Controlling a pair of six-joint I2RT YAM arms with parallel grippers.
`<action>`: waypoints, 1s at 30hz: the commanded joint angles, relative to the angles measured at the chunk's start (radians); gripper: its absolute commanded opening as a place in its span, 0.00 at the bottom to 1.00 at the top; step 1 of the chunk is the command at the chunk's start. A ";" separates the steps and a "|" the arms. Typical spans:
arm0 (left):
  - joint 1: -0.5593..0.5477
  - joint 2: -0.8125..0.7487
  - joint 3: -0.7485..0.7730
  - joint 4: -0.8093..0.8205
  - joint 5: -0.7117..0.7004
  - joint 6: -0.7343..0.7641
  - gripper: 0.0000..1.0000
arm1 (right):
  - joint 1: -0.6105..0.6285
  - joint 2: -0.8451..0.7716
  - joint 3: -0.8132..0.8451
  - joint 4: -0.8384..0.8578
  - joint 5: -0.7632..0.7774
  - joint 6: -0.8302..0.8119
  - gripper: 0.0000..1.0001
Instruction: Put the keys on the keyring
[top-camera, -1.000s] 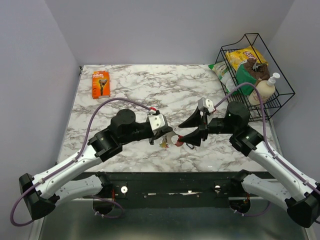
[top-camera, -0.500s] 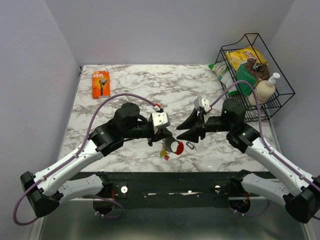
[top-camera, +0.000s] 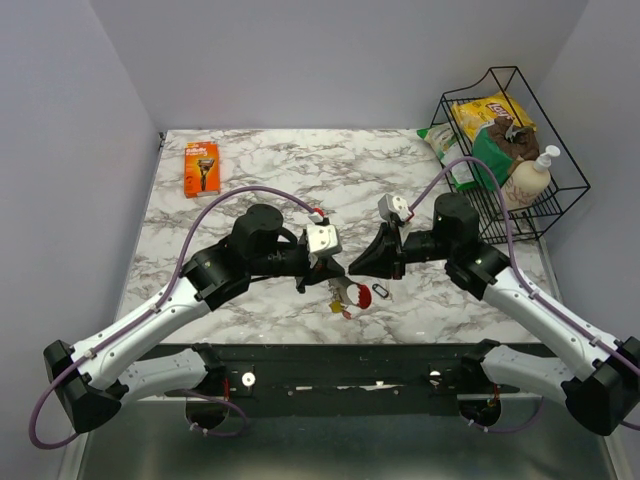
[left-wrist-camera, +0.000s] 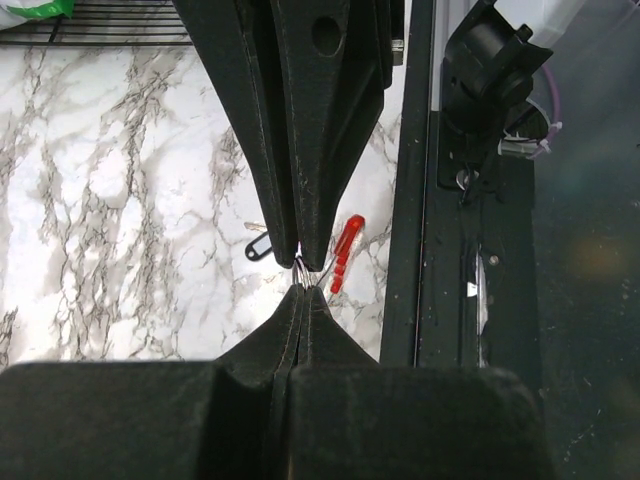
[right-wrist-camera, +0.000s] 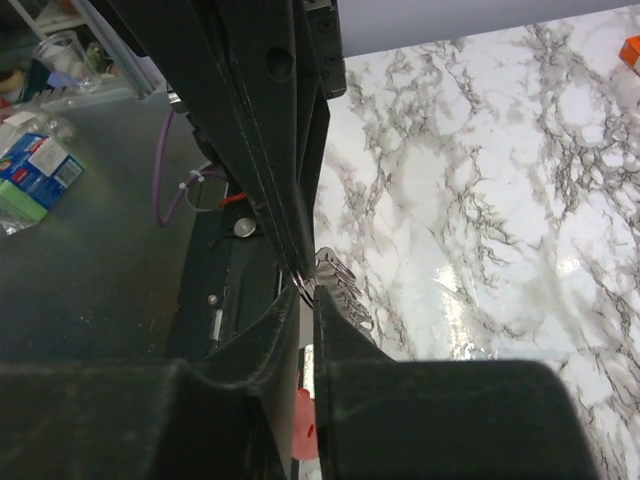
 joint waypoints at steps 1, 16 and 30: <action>0.000 -0.006 0.029 0.034 0.032 -0.002 0.00 | 0.006 0.011 0.036 -0.018 -0.033 -0.011 0.16; 0.000 -0.001 0.026 0.062 0.026 -0.011 0.00 | 0.015 0.025 0.047 -0.047 -0.044 -0.023 0.21; 0.000 -0.019 0.020 0.087 -0.040 -0.033 0.18 | 0.016 0.019 0.044 -0.043 0.006 -0.018 0.00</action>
